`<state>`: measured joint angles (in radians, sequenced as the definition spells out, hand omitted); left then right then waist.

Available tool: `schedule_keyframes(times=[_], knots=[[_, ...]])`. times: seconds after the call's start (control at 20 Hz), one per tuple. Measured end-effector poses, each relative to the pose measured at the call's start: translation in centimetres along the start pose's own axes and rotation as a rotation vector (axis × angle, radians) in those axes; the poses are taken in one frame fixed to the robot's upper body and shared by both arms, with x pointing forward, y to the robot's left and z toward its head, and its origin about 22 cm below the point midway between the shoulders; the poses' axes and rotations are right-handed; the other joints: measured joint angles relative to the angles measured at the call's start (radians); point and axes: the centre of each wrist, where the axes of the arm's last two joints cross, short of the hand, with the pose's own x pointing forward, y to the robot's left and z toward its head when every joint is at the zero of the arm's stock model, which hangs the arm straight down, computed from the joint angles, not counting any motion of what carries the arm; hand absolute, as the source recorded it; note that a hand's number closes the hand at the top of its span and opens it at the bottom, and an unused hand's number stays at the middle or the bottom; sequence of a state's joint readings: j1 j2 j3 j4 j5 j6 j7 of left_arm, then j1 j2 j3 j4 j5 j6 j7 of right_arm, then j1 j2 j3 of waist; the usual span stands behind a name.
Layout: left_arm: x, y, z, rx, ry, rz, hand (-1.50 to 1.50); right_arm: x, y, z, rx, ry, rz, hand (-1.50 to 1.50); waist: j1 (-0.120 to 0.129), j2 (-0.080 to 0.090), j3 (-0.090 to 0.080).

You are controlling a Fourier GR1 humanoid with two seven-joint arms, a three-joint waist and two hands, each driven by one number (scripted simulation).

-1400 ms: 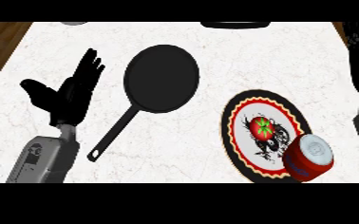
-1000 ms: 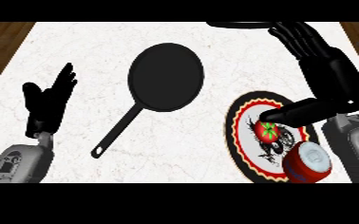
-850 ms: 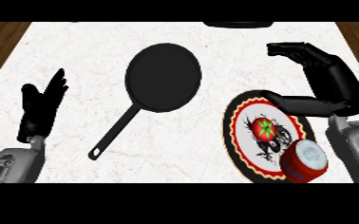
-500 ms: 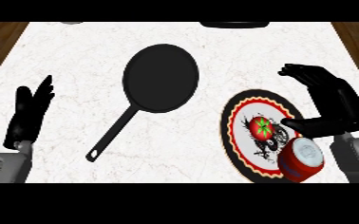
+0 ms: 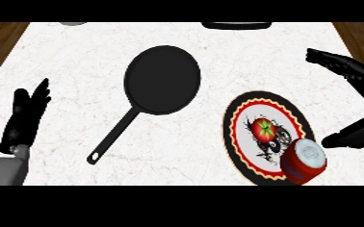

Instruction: Pick the tomato from the plate and place it in the pan

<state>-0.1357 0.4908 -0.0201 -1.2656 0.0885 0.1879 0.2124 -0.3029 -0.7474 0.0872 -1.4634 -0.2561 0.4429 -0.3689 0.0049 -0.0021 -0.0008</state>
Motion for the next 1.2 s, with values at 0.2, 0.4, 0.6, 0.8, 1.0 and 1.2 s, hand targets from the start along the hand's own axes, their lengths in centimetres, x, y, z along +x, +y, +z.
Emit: schedule_keyframes(times=[0.2, 0.4, 0.6, 0.8, 1.0, 1.2], knots=[[0.2, -0.3, -0.1, -0.01, 0.003, 0.001, 0.0, 3.3, -0.1, -1.9, 0.158, 0.094, 0.219, -1.5, -0.001, -0.002, -0.001], [-0.1, -0.7, 0.0, -0.01, 0.008, -0.003, 0.0, 5.9, 1.1, -3.6, 0.292, 0.185, 0.394, -1.5, -0.001, -0.002, -0.002], [0.0, -0.8, 0.0, -0.007, -0.001, -0.002, 0.0, 7.4, 3.0, -4.9, 0.389, 0.258, 0.535, -1.5, 0.001, 0.0, -0.001], [0.2, -0.1, 0.1, -0.005, -0.003, -0.003, 0.0, 7.3, 5.7, -5.6, 0.467, 0.322, 0.627, -1.5, 0.003, 0.001, 0.0], [-0.3, -0.4, 0.2, -0.006, -0.002, 0.003, 0.0, 6.7, 7.6, -5.6, 0.524, 0.378, 0.67, -1.5, -0.001, 0.001, 0.0], [0.2, -0.4, 0.2, 0.0, -0.002, 0.002, 0.0, 4.9, 9.4, -5.6, 0.535, 0.405, 0.693, -1.5, 0.0, 0.002, 0.001]])
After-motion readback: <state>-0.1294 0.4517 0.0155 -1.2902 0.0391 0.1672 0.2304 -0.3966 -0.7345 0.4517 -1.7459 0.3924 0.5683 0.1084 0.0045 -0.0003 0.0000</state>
